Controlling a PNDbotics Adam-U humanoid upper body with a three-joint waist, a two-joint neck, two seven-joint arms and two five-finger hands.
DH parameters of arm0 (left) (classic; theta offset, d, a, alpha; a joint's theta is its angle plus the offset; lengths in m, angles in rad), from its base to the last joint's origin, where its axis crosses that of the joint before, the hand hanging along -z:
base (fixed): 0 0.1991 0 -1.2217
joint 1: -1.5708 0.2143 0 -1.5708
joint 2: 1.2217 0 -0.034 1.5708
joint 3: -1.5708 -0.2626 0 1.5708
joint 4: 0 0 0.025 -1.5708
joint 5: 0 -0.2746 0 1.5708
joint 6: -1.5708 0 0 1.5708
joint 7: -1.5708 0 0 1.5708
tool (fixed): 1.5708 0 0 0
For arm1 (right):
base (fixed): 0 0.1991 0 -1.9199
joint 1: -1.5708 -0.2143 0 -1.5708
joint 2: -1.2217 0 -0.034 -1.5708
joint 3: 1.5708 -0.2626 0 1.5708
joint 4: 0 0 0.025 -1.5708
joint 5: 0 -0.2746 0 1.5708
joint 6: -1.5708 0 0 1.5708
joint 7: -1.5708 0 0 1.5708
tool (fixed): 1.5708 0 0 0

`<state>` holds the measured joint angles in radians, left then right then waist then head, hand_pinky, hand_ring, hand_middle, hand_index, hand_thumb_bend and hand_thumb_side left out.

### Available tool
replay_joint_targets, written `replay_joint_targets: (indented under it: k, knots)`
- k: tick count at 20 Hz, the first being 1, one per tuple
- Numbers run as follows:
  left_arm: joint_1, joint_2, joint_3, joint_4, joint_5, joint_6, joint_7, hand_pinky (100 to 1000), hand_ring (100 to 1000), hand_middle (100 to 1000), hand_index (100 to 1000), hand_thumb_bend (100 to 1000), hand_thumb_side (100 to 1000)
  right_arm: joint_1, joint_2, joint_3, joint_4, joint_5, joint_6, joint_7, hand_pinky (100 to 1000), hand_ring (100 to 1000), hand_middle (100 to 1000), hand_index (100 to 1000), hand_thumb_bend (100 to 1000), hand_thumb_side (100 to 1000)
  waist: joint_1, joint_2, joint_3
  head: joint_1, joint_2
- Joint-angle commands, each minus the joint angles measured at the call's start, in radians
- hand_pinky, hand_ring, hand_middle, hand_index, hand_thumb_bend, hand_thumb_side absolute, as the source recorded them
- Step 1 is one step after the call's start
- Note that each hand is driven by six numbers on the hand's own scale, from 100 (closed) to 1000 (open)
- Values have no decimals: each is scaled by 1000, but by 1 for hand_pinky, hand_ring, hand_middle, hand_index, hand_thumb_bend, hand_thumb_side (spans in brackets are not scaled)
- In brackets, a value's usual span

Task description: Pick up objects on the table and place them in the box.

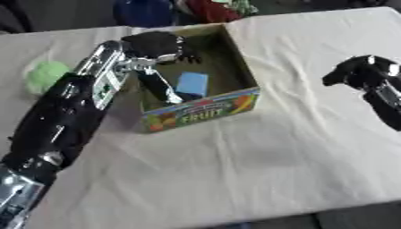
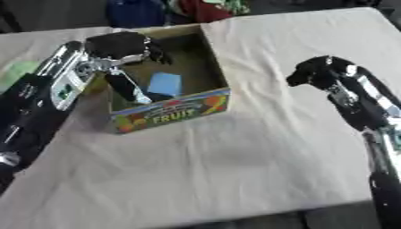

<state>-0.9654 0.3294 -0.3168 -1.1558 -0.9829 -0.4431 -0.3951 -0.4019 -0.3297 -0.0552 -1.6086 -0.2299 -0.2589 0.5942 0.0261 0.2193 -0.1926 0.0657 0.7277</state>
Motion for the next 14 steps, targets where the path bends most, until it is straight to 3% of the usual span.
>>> replay_joint_targets:
  k: [1, 4, 8, 14]
  knots:
    - [-23, 44, 5, -60, 11, 13, 6, 781, 719, 713, 855, 856, 588, -14, -13, -8, -8, -2, -1, 1, 731, 712, 620, 745, 100, 654, -3, -15, 3, -6, -11]
    - [-25, 65, 9, -96, 28, 22, 6, 787, 728, 724, 858, 883, 593, -14, -15, -10, -7, -1, -1, 0, 731, 712, 620, 745, 100, 654, -2, -15, 7, -10, -14]
    - [-25, 105, 20, -155, 60, 41, 4, 778, 715, 705, 850, 851, 555, -13, -18, -14, -6, 0, -1, -2, 731, 712, 620, 745, 100, 653, -2, -14, 14, -16, -16]
    - [12, 252, 67, -223, 101, 98, 15, 774, 711, 698, 847, 798, 505, -6, -31, -26, -4, 5, -3, -11, 731, 712, 620, 745, 100, 653, 4, -14, 40, -27, -20]
